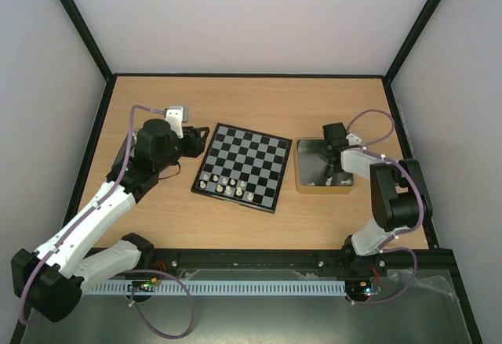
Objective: Set up the chess pieces on the board
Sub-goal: Pick up the chess piece from the storage box, then place the chess piece on the chessboard.
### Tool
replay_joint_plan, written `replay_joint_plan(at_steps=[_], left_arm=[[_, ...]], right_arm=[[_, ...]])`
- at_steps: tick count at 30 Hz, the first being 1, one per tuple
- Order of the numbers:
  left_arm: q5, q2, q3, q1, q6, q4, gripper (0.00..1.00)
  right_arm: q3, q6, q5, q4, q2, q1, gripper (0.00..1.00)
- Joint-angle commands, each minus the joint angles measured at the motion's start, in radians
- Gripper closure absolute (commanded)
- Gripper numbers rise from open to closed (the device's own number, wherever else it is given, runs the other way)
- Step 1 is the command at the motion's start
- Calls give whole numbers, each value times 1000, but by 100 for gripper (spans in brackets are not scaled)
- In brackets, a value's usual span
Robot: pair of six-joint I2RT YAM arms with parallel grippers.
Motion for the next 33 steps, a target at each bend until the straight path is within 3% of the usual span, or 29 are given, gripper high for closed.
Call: replay_joint_plan(at_steps=[1,8,16,21,30,33], left_arm=[[29,7,-1,9,-13,33,45],[133,37,15,10,-68,66,43],[472,154,27,7,-333,259,36],[644,278,92,-27,-444,325,33],[830,414,187,-81,-532,345,29],[870,447,193,-96,-575,364,32]], right_arm=[[-44,-104,-67,64,-126,-3,84],[-126,-194,-320,149,-335,-1,82],[-236,-183,-820,431,-543,10,80],[-267,-120,-1087,625,-578,56,80],[-263,-140,-1238,677,-599,169,80],[-260,-169,-1244,658,-603,193,80]])
